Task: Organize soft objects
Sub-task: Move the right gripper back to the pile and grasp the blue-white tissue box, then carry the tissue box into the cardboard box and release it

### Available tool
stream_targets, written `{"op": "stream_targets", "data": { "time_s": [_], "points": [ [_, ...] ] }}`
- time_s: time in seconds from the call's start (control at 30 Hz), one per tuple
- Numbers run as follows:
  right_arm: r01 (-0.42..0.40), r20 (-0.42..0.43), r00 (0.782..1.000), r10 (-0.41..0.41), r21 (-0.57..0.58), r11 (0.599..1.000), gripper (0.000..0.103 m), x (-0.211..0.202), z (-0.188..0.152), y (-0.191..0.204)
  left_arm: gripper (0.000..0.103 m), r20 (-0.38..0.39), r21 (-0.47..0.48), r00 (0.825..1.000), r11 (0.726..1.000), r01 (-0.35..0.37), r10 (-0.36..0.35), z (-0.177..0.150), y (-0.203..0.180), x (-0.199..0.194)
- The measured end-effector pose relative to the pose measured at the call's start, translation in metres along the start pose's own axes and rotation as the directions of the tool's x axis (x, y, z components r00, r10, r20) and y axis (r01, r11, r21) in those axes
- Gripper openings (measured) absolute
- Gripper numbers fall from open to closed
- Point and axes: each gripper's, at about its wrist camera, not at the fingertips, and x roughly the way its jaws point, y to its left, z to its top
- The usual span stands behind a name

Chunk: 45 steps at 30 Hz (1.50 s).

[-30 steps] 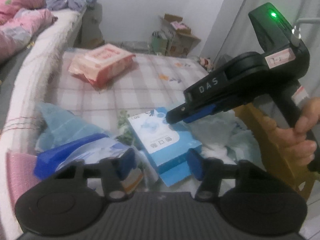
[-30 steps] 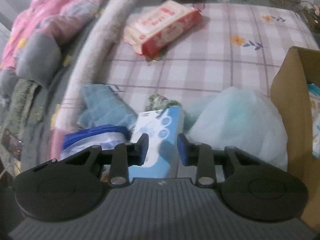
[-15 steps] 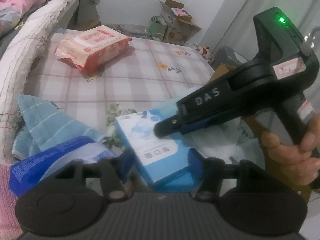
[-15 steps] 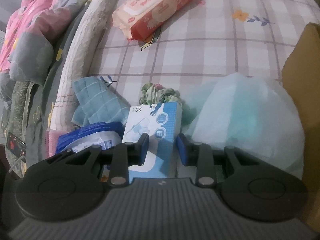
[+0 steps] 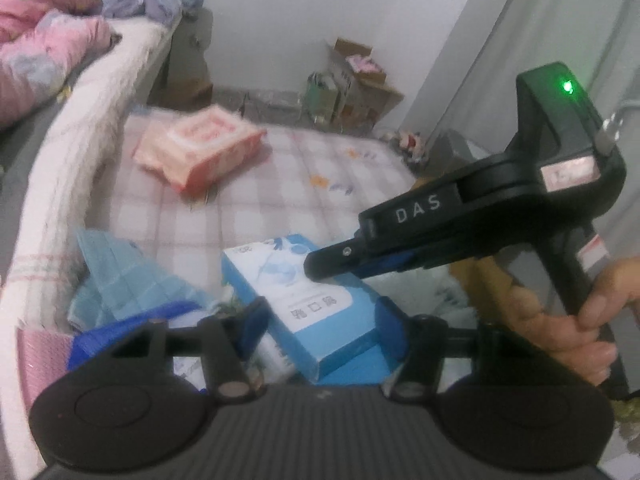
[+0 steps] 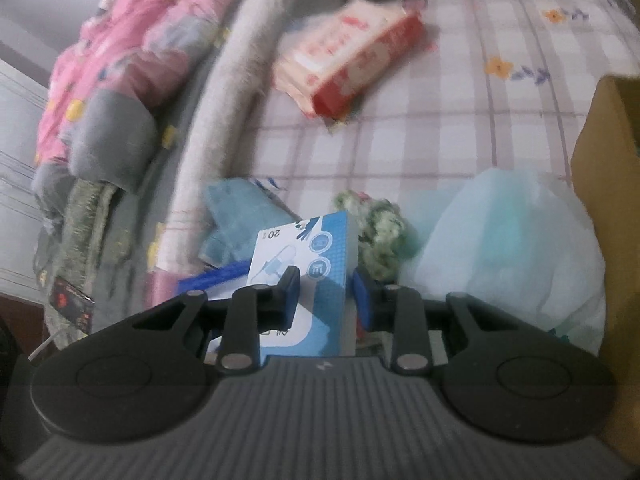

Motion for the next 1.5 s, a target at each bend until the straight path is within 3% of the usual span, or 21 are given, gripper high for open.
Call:
{"op": "stream_targets", "data": {
  "time_s": [0.13, 0.2, 0.37, 0.53, 0.7, 0.83, 0.97, 1.13, 1.3, 1.5],
  "points": [
    [-0.079, 0.022, 0.997, 0.079, 0.013, 0.997, 0.016, -0.025, -0.003, 0.0, 0.053, 0.025, 0.012, 0.996, 0.996, 0.089, -0.089, 0.013, -0.022, -0.018],
    [-0.091, 0.043, 0.995, 0.091, 0.005, 0.996, 0.016, -0.039, -0.008, 0.001, 0.053, 0.029, 0.041, 0.994, 0.994, 0.1, -0.101, 0.017, -0.038, -0.02],
    [-0.093, 0.107, 0.99, 0.09, 0.021, 0.995, 0.016, -0.076, -0.018, -0.018, 0.053, 0.042, 0.069, 0.994, 0.993, 0.093, -0.096, 0.02, -0.059, -0.017],
    [-0.097, 0.107, 0.99, 0.089, 0.074, 0.993, 0.018, -0.093, -0.028, -0.048, 0.054, 0.026, 0.057, 0.999, 0.998, 0.026, -0.027, 0.003, -0.043, -0.021],
    [-0.12, 0.036, 0.993, 0.117, 0.091, 0.989, 0.021, -0.069, -0.041, -0.046, 0.054, -0.043, 0.019, 0.996, 0.997, -0.073, 0.074, -0.023, -0.008, -0.014],
    [-0.09, -0.022, 0.995, 0.093, 0.091, 0.992, 0.024, -0.033, -0.047, -0.032, 0.049, -0.097, -0.007, 0.99, 0.995, -0.099, 0.098, -0.032, 0.01, 0.006],
    [-0.043, -0.077, 0.996, 0.054, 0.129, 0.991, 0.027, 0.001, -0.05, -0.03, 0.043, -0.147, 0.009, 0.986, 0.997, -0.081, 0.082, -0.036, 0.017, 0.025],
    [-0.015, -0.106, 0.994, 0.03, 0.141, 0.99, 0.029, 0.023, -0.05, -0.027, 0.045, -0.176, 0.003, 0.983, 0.999, -0.043, 0.043, -0.041, 0.022, 0.036],
    [-0.001, -0.108, 0.994, 0.016, 0.133, 0.991, 0.039, 0.03, -0.046, -0.021, 0.045, -0.171, 0.005, 0.984, 0.999, -0.04, 0.04, -0.04, 0.02, 0.041],
    [-0.012, -0.072, 0.997, 0.02, 0.099, 0.995, 0.037, 0.018, -0.048, -0.015, 0.043, -0.149, 0.011, 0.988, 0.999, -0.049, 0.05, -0.04, 0.015, 0.027]
  ]
}}
